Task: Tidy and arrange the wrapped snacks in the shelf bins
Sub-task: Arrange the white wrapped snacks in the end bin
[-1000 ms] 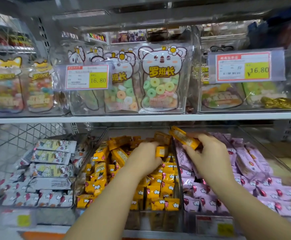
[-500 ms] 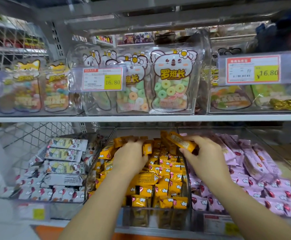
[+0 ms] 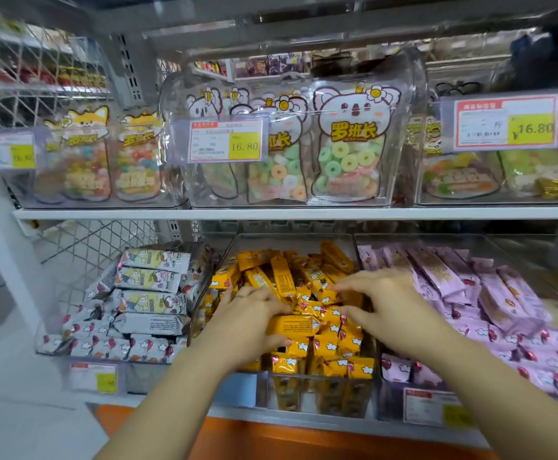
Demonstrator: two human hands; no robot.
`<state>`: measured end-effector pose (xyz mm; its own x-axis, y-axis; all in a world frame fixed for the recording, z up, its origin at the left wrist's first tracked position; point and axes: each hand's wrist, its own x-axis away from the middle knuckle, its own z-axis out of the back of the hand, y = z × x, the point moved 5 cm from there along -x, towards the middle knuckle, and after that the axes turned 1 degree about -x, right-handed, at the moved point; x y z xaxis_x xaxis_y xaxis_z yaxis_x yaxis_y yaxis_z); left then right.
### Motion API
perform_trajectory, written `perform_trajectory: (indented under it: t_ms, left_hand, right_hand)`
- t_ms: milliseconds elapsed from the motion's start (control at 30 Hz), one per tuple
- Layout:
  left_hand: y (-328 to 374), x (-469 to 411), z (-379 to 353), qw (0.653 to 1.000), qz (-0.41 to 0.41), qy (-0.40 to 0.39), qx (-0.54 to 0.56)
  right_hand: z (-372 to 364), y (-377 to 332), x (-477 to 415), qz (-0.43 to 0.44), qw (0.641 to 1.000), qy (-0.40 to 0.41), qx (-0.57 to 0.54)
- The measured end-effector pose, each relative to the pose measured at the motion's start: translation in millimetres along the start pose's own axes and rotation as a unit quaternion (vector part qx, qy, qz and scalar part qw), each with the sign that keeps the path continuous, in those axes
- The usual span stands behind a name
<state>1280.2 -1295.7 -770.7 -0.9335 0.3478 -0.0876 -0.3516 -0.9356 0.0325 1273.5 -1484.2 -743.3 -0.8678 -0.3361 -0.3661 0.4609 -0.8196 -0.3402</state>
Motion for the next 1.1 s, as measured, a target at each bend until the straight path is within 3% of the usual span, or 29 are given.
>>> perform_trajectory:
  t_ms: [200, 400, 467, 567, 633, 800, 1000, 1100]
  left_hand:
    - [0.2, 8.0, 1.6, 0.997, -0.017, 0.071, 0.032]
    - [-29.5, 19.7, 16.7, 0.972, 0.015, 0.201, 0.123]
    - [-36.1, 22.9, 17.3, 0.977, 0.035, 0.187, 0.093]
    - [-38.5, 22.9, 10.5, 0.988, 0.066, 0.138, 0.026]
    - [-37.3, 22.1, 8.2, 0.988, 0.071, 0.135, 0.035]
    - [-41.1, 25.5, 7.4, 0.987, 0.074, 0.108, 0.092]
    - [-45.7, 30.8, -0.3, 0.995, 0.088, 0.012, 0.048]
    - [-44.4, 32.0, -2.8, 0.992, 0.089, 0.02, 0.083]
  right_hand:
    - [-36.2, -33.9, 3.3, 0.026, 0.997, -0.055, 0.052]
    - [-23.5, -24.2, -7.2, -0.002, 0.999, 0.04, -0.02]
    - [-24.7, -24.1, -6.2, 0.005, 1.0, 0.019, -0.024]
    - [-40.9, -29.0, -1.4, 0.017, 0.992, -0.059, 0.113]
    - [-45.7, -30.1, -2.0, 0.02, 0.987, -0.064, 0.145]
    - [-37.7, -22.6, -0.9, 0.02, 0.998, -0.035, 0.047]
    - [-21.7, -26.9, 3.1, 0.006, 0.995, -0.002, -0.103]
    - [-15.1, -25.1, -0.3, -0.033, 0.987, 0.067, -0.143]
